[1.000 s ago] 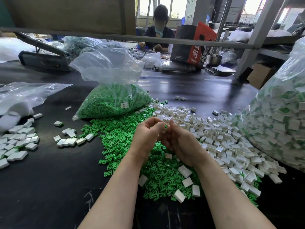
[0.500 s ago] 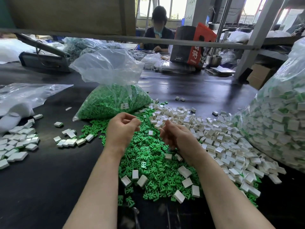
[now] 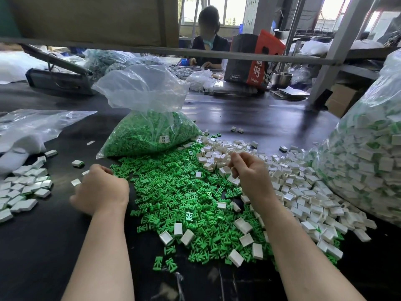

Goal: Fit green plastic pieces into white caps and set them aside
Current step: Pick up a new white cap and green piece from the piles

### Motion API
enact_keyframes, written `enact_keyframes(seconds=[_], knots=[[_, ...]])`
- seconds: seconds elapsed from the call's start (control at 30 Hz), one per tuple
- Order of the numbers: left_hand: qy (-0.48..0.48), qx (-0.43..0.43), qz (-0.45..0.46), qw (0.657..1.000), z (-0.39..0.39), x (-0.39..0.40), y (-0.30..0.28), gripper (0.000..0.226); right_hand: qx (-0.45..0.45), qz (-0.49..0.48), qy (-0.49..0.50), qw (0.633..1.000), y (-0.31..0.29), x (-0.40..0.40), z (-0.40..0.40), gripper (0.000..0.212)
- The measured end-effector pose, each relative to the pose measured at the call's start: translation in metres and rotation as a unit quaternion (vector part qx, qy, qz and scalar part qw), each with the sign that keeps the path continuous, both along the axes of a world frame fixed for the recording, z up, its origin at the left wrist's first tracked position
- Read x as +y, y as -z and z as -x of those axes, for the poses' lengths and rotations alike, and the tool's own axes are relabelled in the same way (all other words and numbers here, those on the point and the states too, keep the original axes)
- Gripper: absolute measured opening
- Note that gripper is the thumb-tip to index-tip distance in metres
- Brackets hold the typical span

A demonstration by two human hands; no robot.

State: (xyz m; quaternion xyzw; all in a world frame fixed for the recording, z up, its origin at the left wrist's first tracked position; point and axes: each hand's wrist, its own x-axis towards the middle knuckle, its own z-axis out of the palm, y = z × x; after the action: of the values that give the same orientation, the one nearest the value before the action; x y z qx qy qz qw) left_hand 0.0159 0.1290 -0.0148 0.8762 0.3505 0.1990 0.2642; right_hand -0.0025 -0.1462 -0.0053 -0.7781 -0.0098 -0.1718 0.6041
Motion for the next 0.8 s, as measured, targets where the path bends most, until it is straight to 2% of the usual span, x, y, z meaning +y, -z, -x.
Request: enact_keyframes(seconds=[0.13, 0.23, 0.33, 0.43, 0.57, 0.67, 0.8], knots=[[-0.001, 0.024, -0.038, 0.999, 0.001, 0.0, 0.001, 0.031, -0.001, 0.14, 0.079, 0.987, 0.004, -0.005, -0.003, 0.024], [0.01, 0.035, -0.06, 0.998, 0.002, -0.006, -0.001, 0.036, 0.022, 0.275, 0.122, 0.953, 0.009, -0.008, -0.004, 0.013], [0.045, -0.012, -0.05, 0.998, 0.001, -0.015, -0.004, 0.029, 0.043, 0.367, 0.148, 0.917, 0.014, -0.01, -0.003, 0.013], [0.12, -0.088, -0.014, 0.989, -0.002, -0.026, -0.006, 0.017, 0.055, 0.415, 0.161, 0.894, 0.016, -0.01, -0.002, 0.019], [0.239, -0.158, 0.028, 0.958, -0.004, -0.052, -0.008, 0.008, 0.073, 0.454, 0.147, 0.876, 0.016, -0.01, -0.003, 0.024], [0.308, -0.172, 0.041, 0.935, -0.003, -0.073, -0.01, 0.005, 0.078, 0.47, 0.135, 0.869, 0.015, -0.009, -0.003, 0.025], [0.377, -0.15, 0.051, 0.912, 0.0, -0.094, -0.007, 0.005, 0.073, 0.495, 0.143, 0.854, 0.014, -0.009, -0.004, 0.018]])
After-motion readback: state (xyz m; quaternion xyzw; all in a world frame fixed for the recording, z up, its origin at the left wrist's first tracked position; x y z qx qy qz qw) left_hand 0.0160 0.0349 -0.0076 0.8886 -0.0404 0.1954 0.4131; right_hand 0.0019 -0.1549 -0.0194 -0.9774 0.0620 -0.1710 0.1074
